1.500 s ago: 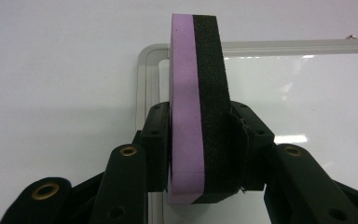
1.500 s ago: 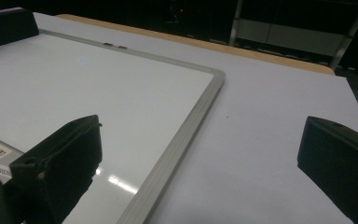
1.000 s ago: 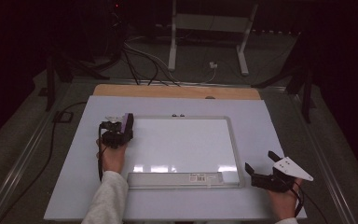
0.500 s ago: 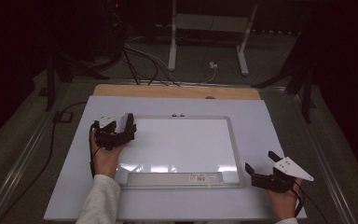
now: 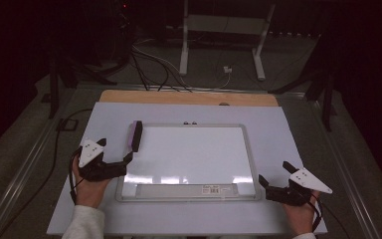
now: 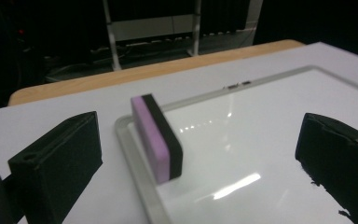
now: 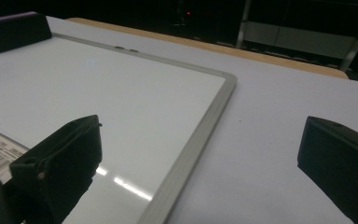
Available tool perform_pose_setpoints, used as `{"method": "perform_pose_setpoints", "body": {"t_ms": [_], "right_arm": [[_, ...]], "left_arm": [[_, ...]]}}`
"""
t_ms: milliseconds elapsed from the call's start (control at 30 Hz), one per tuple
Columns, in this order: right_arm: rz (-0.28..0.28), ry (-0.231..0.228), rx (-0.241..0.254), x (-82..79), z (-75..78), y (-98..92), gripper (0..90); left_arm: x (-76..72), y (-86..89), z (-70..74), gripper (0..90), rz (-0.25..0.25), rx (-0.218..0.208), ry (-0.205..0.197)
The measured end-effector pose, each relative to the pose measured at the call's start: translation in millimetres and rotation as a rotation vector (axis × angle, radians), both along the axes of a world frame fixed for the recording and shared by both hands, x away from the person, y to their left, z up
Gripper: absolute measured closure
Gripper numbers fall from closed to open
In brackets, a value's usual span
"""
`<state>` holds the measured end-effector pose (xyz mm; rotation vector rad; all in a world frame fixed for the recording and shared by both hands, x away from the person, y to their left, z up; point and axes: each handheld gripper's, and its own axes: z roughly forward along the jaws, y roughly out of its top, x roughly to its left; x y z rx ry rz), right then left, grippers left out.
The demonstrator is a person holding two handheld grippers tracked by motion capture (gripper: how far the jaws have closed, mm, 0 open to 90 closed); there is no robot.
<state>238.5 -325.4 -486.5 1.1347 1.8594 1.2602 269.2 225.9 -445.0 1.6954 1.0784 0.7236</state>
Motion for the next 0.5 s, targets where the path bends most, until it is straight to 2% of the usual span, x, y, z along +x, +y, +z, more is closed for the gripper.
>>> {"method": "perform_pose_setpoints", "body": {"t_ms": [267, 400, 500], "right_arm": [[0.011, -0.007, 0.005, -1.4, 1.5, 2.9, 0.0], [0.011, -0.015, 0.021, -3.1, 3.5, 1.4, 0.0], [0.013, -0.02, 0.03, -4.3, 4.6, -0.3, 0.0]], "left_arm": [[-24.6, 11.1, -9.3, 0.7, 0.009, -0.008, -0.055], [-30.3, 12.5, -12.0, 0.6, 0.009, -0.003, -0.07], [-32.8, 12.7, -10.1, 0.6, 0.01, -0.002, -0.097]]}}
